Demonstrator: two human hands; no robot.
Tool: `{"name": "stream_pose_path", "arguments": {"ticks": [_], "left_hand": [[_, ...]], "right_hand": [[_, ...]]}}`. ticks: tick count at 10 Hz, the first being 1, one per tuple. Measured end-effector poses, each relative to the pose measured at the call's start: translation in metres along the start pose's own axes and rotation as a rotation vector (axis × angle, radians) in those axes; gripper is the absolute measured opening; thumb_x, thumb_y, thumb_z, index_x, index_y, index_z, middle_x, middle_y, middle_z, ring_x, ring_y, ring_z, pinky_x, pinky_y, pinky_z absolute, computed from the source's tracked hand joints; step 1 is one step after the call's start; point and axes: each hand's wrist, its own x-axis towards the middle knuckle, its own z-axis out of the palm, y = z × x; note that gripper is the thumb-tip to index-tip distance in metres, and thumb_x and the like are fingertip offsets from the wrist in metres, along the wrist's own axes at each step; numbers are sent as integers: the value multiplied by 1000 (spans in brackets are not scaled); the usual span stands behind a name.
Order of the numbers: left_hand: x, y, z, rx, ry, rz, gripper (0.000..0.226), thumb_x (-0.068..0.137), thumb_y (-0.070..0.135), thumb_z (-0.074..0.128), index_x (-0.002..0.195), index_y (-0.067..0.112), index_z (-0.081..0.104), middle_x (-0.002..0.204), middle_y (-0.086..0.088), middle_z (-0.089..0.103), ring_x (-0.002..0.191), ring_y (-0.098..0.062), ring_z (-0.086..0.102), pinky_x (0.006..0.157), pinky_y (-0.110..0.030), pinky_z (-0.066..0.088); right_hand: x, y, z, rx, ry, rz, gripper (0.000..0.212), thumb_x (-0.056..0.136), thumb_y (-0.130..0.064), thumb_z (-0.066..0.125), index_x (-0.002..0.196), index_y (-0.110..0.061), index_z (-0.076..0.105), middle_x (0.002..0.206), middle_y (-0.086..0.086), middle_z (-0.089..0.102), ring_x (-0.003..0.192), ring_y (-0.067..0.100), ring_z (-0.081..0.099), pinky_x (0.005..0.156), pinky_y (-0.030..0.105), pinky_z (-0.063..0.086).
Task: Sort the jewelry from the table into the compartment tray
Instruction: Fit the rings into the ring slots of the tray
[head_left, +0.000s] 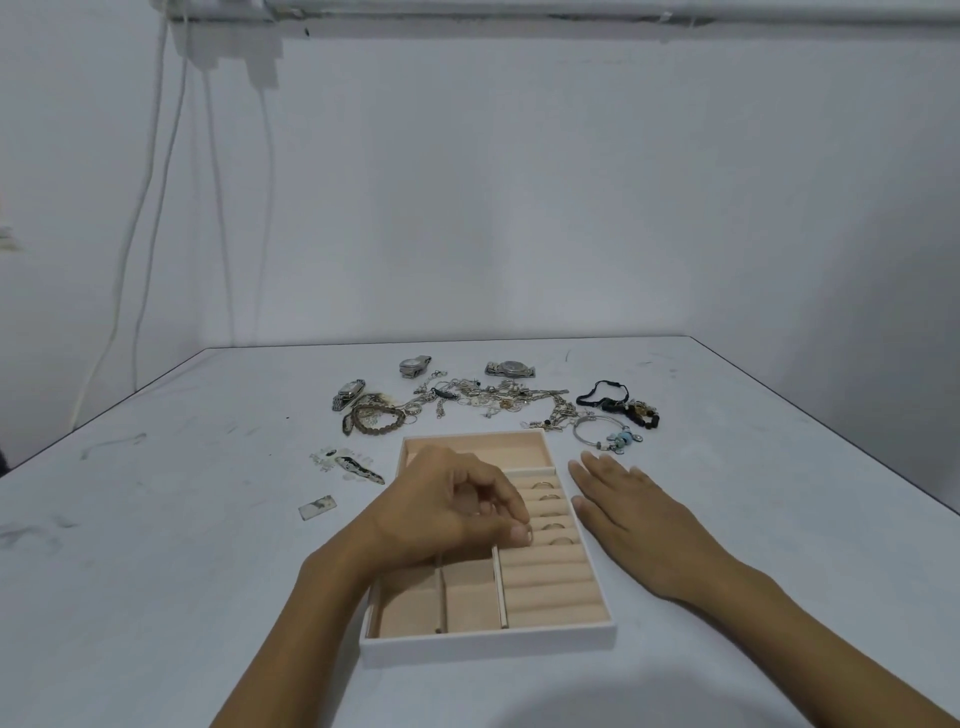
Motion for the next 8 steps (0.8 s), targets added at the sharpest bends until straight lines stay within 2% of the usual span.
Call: {"name": "stream_pose_path", "arguments": {"ticks": [2,4,7,8], "left_hand": [[2,-4,0,109,40,85,13,69,23,85,79,18,78,77,1,73,74,-10,64,68,-18,48],[3,-5,2,98,15,75,12,68,22,86,77,20,79,75,4,71,73,-12,64,66,-19,49],[1,-5,0,119,-27,79,7,77,20,79,84,18,79,77,11,72,79,-4,63,72,-13,45],[1,-4,0,126,-15,58,7,79,17,77,86,18,79,79,5,73,78,-6,64,71,-15,47]], "right_hand": [[1,1,2,-14,21,-4,54,104,-40,17,154,-23,8,162,-5,1,148,7,-1,119,26,-1],[2,2,3,1,23,-3,54,103,-40,17,154,-24,9,162,-5,1,148,7,-1,118,26,-1],[1,0,2,13,29,-3,53,104,-40,18,154,-23,10,162,-6,2,148,7,-1,119,27,0],[1,1,2,5,26,-1,53,104,-40,18,154,-23,10,162,-5,1,148,7,-1,119,27,0]]}}
